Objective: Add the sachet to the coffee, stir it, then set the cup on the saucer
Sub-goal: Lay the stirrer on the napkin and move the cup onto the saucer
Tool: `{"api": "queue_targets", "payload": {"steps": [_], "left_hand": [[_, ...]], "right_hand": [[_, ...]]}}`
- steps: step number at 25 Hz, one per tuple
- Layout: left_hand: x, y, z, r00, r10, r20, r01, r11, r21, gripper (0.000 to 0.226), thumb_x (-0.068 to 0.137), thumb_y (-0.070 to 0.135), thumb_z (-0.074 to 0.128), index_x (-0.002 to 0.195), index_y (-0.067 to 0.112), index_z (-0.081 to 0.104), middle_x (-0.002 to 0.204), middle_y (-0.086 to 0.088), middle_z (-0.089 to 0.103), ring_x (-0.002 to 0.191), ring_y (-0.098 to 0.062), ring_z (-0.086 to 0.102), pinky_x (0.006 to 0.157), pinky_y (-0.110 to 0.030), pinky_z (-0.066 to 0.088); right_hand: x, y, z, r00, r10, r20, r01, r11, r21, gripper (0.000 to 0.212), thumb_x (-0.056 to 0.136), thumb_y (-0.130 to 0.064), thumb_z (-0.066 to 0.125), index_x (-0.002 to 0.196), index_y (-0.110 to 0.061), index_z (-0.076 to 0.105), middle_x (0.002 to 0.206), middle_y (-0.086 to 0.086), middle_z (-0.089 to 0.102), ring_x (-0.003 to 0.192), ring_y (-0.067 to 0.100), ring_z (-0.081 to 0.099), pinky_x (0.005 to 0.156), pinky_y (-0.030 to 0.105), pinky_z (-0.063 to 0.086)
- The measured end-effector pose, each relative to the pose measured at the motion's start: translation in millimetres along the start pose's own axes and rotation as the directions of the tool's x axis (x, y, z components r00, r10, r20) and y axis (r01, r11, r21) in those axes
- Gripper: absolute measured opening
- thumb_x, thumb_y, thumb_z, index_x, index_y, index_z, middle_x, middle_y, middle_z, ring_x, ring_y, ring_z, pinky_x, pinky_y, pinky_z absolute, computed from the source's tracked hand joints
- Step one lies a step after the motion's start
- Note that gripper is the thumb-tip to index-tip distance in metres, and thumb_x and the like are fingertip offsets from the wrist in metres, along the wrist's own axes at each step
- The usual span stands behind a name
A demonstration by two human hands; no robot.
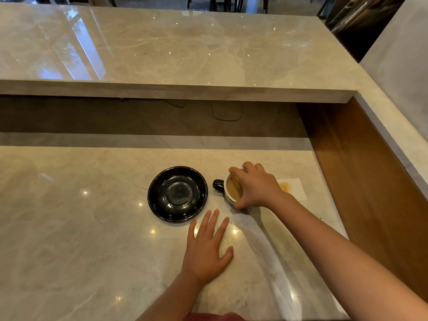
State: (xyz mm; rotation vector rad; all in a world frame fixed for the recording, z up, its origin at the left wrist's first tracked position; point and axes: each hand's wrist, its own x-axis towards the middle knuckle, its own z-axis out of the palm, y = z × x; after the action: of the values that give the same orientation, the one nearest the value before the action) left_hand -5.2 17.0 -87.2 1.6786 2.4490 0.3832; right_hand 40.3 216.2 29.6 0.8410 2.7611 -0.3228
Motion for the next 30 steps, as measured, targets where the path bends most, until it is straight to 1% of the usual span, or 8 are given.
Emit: {"api": "queue_targets", "payload": {"steps": [4,6,10,14,17,22,30], "left_hand": [[-0.5,0.8,-1.2,1.0,0.001,-0.008,-0.001,1.0,-0.008,0.067,0.085,0.055,0.041,0.145,0.028,0.027,0.153,-0.005,0.022,0.139,-0.02,0.009,0.106,-0.048,0.007],[-0.4,1.0,-2.3,1.0,0.002,-0.013,-0.003,1.0,-0.021,0.067,0.085,0.054,0.042,0.145,0.028,0.028,0.153,-0.005,0.022,0.139,-0.02,0.007,0.106,-0.048,0.007],[-0.2,0.8,-3.2,1.0,-0.001,-0.013,0.0,0.999,-0.035,0.067,0.084,0.054,0.044,0.144,0.028,0.029,0.153,-0.005,0.021,0.14,-0.02,0.007,0.106,-0.048,0.007],[0.1,1.4,-1.7,1.0,-0.003,-0.011,0.003,0.999,-0.04,0.066,0.084,0.055,0.044,0.143,0.027,0.033,0.152,-0.007,0.024,0.14,-0.02,0.009,0.105,-0.048,0.01],[-0.4,1.2,-2.0,1.0,-0.006,-0.013,0.005,0.999,-0.046,0.067,0.083,0.054,0.045,0.143,0.027,0.033,0.151,-0.007,0.026,0.14,-0.019,0.007,0.105,-0.05,0.009],[0.5,1.0,-4.0,1.0,0.008,-0.012,-0.008,0.999,-0.031,0.066,0.085,0.056,0.042,0.143,0.026,0.032,0.149,-0.008,0.031,0.139,-0.02,0.011,0.105,-0.051,0.007],[-0.4,1.0,-6.1,0.998,0.018,-0.056,-0.023,0.996,-0.091,0.06,0.085,0.054,0.045,0.136,0.022,0.046,0.141,-0.008,0.044,0.136,-0.024,0.022,0.108,-0.047,0.004]], "right_hand": [[-1.5,-1.5,-4.5,1.0,0.005,-0.012,-0.004,0.998,0.064,0.092,0.057,-0.05,0.076,0.133,-0.031,0.027,0.135,0.009,0.038,0.119,0.03,0.036,0.083,0.042,0.047],[-1.0,-6.2,-12.2,1.0,-0.018,-0.021,0.02,0.997,0.074,0.092,0.057,-0.05,0.076,0.133,-0.031,0.027,0.135,0.009,0.038,0.119,0.031,0.036,0.083,0.041,0.047],[5.8,-29.4,-29.5,0.991,-0.115,-0.064,0.119,0.991,0.064,0.092,0.058,-0.052,0.075,0.133,-0.031,0.026,0.135,0.009,0.037,0.119,0.03,0.035,0.082,0.041,0.046],[20.3,-62.7,-35.0,0.973,-0.222,-0.061,0.226,0.97,0.086,0.092,0.058,-0.052,0.076,0.133,-0.031,0.026,0.135,0.009,0.038,0.119,0.029,0.035,0.081,0.041,0.047],[30.7,-84.7,-32.1,0.958,-0.282,-0.055,0.286,0.955,0.074,0.091,0.058,-0.05,0.076,0.133,-0.029,0.028,0.132,0.01,0.039,0.116,0.031,0.036,0.08,0.042,0.049],[42.7,-107.4,-22.6,0.946,-0.324,-0.027,0.325,0.945,0.043,0.089,0.057,-0.05,0.076,0.131,-0.028,0.032,0.129,0.011,0.04,0.114,0.032,0.037,0.078,0.043,0.049],[48.3,-127.5,-4.8,0.924,-0.382,0.0,0.382,0.924,-0.003,0.087,0.058,-0.048,0.076,0.13,-0.026,0.033,0.128,0.011,0.04,0.113,0.032,0.036,0.074,0.04,0.047]]}}
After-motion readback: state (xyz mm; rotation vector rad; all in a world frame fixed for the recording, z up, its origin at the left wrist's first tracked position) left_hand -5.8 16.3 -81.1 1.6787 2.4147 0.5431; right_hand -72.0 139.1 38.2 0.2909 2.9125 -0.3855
